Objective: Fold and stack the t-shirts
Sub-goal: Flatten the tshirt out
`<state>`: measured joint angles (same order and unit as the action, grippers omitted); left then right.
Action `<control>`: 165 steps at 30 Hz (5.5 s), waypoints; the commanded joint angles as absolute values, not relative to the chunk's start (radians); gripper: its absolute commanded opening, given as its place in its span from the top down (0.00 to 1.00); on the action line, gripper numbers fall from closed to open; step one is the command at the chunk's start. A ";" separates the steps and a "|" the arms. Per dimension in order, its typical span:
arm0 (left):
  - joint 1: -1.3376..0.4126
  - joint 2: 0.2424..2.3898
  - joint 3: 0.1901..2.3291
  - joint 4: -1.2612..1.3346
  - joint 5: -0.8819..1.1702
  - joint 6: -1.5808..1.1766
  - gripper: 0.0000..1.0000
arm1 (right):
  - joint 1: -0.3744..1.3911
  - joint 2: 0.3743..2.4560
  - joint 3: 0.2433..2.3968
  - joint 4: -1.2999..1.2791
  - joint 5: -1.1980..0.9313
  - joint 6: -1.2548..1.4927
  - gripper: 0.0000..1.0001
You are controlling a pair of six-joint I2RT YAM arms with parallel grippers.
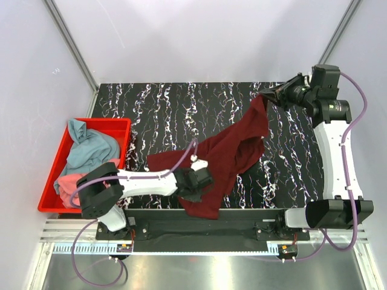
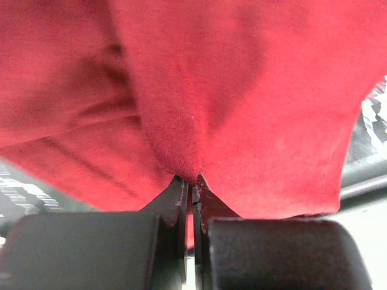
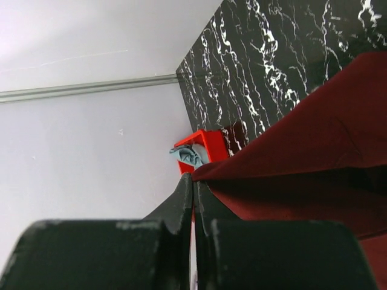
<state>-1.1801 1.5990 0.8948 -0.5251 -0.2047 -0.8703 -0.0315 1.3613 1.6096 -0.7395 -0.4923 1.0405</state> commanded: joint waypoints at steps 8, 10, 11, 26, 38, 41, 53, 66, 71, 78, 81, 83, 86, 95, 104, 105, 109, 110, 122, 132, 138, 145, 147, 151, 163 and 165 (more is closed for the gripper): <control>-0.580 1.391 1.346 -0.821 -0.253 -0.295 1.00 | -0.092 1.738 2.114 -0.745 -0.616 0.965 1.00; -0.441 1.433 1.509 -0.850 -0.201 -0.210 1.00 | -0.100 1.877 2.244 -0.749 -0.682 1.006 1.00; -0.407 1.493 1.672 -0.859 -0.192 -0.187 1.00 | -0.103 1.926 2.390 -0.756 -0.704 1.025 1.00; -0.160 1.546 2.053 -0.811 0.023 -0.276 1.00 | -0.213 1.846 2.384 -0.342 -0.931 1.200 1.00; -0.316 1.203 1.100 -0.755 0.152 -0.258 1.00 | -0.146 1.270 1.227 -0.936 -0.566 0.710 1.00; -0.386 1.206 0.961 -0.730 0.163 -0.275 1.00 | -0.146 1.203 1.033 -0.914 -0.497 0.674 1.00; -0.457 1.597 1.124 -0.770 -0.071 -0.244 1.00 | -0.146 1.478 1.023 -0.836 -0.259 0.468 0.97; -0.463 1.512 1.287 -0.913 -0.393 -0.359 0.45 | -0.146 1.617 1.200 -0.928 -0.138 0.396 0.42; -0.494 1.223 1.119 -0.985 -0.304 -0.460 0.19 | -0.147 1.476 1.109 -0.968 -0.164 0.388 0.33; -0.505 0.937 0.802 -0.899 -0.065 -0.557 0.71 | -0.147 1.356 1.068 -0.989 -0.228 0.365 0.34; -0.514 0.969 0.796 -0.844 -0.063 -0.574 0.71 | -0.146 1.339 1.058 -0.992 -0.262 0.376 0.34; -0.512 1.008 0.781 -0.795 -0.074 -0.624 0.64 | -0.146 1.330 1.052 -0.988 -0.284 0.380 0.34; -0.511 1.112 0.747 -0.729 -0.116 -0.704 0.57 | -0.146 1.316 1.057 -0.989 -0.311 0.387 0.34; -0.413 1.244 0.655 -0.574 -0.139 -0.759 0.51 | -0.146 1.256 1.034 -1.002 -0.314 0.393 0.34; -0.359 1.327 0.683 -0.551 -0.173 -0.759 0.55 | -0.146 1.272 1.029 -0.989 -0.321 0.391 0.34; -0.357 1.325 0.680 -0.548 -0.173 -0.761 0.55 | -0.146 1.275 1.031 -0.986 -0.321 0.393 0.34; -0.350 1.348 0.661 -0.515 -0.127 -0.775 0.55 | -0.146 1.285 1.034 -0.979 -0.322 0.394 0.34; -0.348 1.356 0.660 -0.515 -0.136 -0.781 0.54 | -0.146 1.289 1.034 -0.977 -0.321 0.396 0.35; -0.311 1.376 0.682 -0.502 -0.147 -0.706 1.00 | -0.147 1.347 1.040 -1.028 -0.173 0.414 0.34; -0.311 1.226 0.692 -0.566 -0.094 -0.678 1.00 | -0.193 1.405 0.911 -0.957 -0.141 0.509 0.30; -0.311 1.200 0.687 -0.555 -0.040 -0.667 1.00 | -0.262 1.324 0.764 -0.718 -0.141 0.620 0.35; -0.311 1.173 0.680 -0.563 -0.028 -0.638 1.00 | -0.261 1.408 0.767 -0.655 -0.161 0.603 0.43; -0.311 1.177 0.681 -0.563 -0.022 -0.635 1.00 | -0.261 1.433 0.778 -0.644 -0.140 0.592 0.42; -0.311 1.189 0.690 -0.557 -0.011 -0.630 1.00 | -0.261 1.480 0.804 -0.640 -0.101 0.558 0.42; -0.311 1.184 0.675 -0.552 -0.006 -0.629 1.00 | -0.169 1.614 0.838 -0.583 -0.035 0.568 0.53; -0.311 1.181 0.676 -0.557 -0.006 -0.630 1.00 | -0.169 1.631 0.841 -0.584 -0.016 0.575 0.55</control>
<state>-0.3161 1.1973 0.6724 -0.5774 -0.0261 -0.6437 -0.1810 1.5761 0.8490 -0.6559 -0.0895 0.5732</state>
